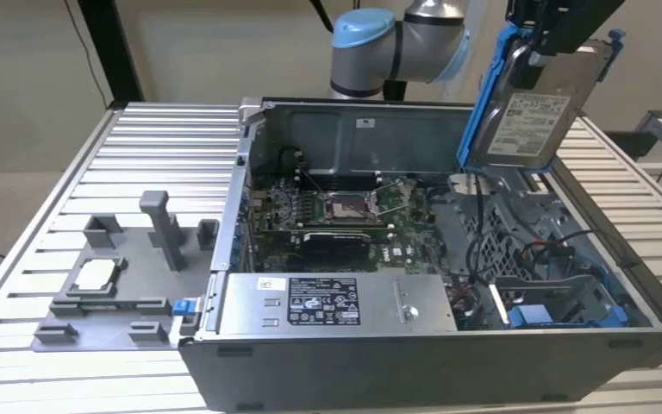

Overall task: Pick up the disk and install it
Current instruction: 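Pick up the disk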

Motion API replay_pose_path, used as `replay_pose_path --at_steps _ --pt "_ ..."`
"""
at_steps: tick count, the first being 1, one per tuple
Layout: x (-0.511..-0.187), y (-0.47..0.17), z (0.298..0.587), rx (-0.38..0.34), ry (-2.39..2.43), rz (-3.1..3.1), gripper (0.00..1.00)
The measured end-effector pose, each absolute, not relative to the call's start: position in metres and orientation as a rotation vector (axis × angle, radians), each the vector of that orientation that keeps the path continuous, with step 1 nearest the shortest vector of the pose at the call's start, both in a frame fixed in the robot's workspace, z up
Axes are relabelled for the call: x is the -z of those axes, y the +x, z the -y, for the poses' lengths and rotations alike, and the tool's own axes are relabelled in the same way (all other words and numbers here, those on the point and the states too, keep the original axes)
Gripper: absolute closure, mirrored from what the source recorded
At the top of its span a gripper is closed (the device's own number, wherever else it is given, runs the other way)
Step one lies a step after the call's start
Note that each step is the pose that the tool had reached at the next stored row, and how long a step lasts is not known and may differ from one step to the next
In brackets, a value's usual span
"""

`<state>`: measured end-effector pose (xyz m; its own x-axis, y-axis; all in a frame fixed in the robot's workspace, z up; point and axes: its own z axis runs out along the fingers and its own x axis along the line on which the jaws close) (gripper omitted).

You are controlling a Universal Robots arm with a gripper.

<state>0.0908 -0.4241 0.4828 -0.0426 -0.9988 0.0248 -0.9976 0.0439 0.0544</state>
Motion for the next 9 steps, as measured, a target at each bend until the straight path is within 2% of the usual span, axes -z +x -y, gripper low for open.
replay_pose_path --at_steps 9 --pt "-0.483 0.094 0.443 0.041 2.131 2.225 1.0"
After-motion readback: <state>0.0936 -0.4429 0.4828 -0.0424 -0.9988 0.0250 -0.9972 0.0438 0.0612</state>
